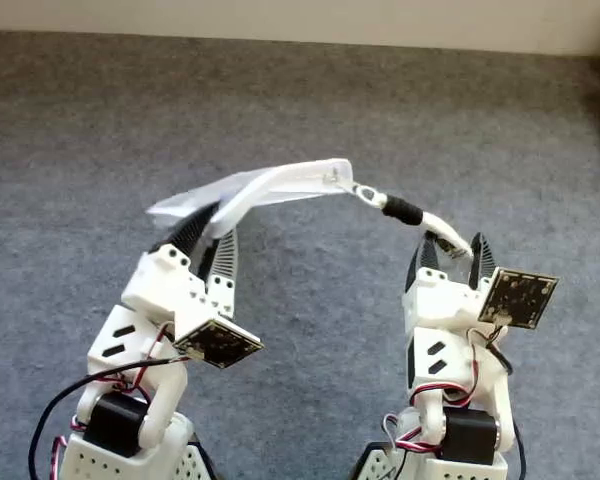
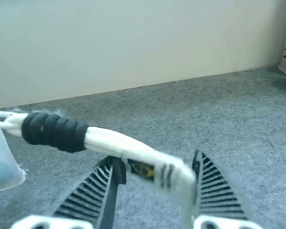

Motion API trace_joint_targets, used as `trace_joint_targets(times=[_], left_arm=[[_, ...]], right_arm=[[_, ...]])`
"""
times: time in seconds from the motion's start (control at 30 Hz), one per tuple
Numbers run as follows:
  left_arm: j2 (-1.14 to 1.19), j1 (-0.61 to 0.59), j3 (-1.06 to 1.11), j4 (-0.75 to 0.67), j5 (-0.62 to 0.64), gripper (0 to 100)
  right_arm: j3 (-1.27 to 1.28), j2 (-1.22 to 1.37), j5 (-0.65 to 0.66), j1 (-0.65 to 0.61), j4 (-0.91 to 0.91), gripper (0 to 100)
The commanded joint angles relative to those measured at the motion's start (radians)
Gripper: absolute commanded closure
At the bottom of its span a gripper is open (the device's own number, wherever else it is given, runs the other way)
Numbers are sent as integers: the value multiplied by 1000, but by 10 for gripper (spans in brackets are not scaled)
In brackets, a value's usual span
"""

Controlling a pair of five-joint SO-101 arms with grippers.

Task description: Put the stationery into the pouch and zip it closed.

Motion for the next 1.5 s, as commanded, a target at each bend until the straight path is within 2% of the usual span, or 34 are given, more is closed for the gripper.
trace_joint_targets(times=[0.0,0.13,0.3,0.57,0.77,1.0,1.23,1.47], left_arm=[[-28,-133,-22,-176,-114,994],[-28,-153,58,-311,-192,994],[-30,-179,142,-396,-255,994],[-30,-283,239,-413,-255,994],[-28,-259,275,-402,-245,994],[-30,-176,197,-170,-114,994],[-30,5,24,146,-6,994],[-27,170,-15,284,26,994]], right_arm=[[-10,1,-8,1,5,811],[-10,1,-8,1,5,811],[-10,1,-8,1,5,811],[-10,1,-9,1,5,807],[-10,1,-9,1,5,807],[-7,1,-9,1,4,807],[-5,1,-9,1,2,807],[-5,1,-8,1,2,807]])
